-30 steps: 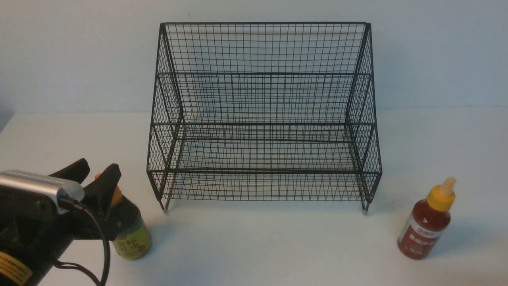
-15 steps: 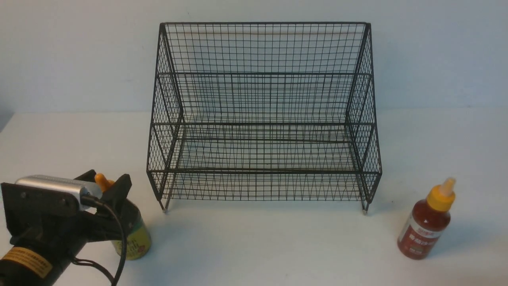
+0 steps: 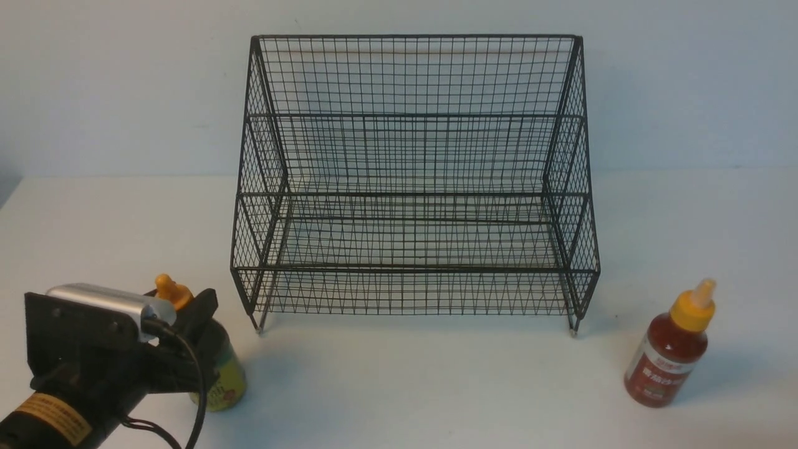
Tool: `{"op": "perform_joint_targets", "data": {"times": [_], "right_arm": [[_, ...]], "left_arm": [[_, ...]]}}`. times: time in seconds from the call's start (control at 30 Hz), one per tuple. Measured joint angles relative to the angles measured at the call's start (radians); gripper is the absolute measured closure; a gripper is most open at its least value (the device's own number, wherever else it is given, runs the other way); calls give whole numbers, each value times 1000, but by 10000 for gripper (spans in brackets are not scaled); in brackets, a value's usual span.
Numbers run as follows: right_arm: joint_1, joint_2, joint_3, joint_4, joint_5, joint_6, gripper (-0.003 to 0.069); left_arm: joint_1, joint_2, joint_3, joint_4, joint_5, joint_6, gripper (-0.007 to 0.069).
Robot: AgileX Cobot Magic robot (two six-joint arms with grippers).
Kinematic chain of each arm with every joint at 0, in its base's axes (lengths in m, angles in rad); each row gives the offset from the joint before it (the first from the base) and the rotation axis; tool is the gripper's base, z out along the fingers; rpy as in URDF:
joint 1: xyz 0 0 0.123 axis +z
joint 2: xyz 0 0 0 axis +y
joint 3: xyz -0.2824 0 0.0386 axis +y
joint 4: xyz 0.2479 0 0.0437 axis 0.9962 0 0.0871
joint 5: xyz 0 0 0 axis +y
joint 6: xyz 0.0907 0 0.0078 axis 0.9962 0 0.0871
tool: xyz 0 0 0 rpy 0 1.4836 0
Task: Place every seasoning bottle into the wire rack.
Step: Use the left arm to grab the condiment bottle closest to it, then use the left arm to put the condiment bottle back on the shelf
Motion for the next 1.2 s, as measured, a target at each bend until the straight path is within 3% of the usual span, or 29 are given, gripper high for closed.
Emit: {"op": "perform_joint_targets", "data": {"times": [0.13,0.43,0.53,0.6,0.9,1.0,1.1,1.2], "right_arm": [[0,0,0,0,0,0,673],[0,0,0,0,0,0,673],[0,0,0,0,0,0,673],[0,0,0,0,0,0,673],[0,0,0,0,0,0,673],[0,0,0,0,0,0,673],[0,0,0,0,0,0,673],[0,0,0,0,0,0,673]], "left_arm": [[0,-104,-4,0,117,-3,335],[0,-398,-163,50,640,-23,341],[0,-475,-292,104,875,-98,344],[0,-503,-356,139,952,-168,344],[0,-491,-509,331,926,-424,345],[0,-434,-580,490,849,-602,345],[-2,-410,-611,570,828,-689,345],[-50,-380,-675,775,826,-835,345]]}}
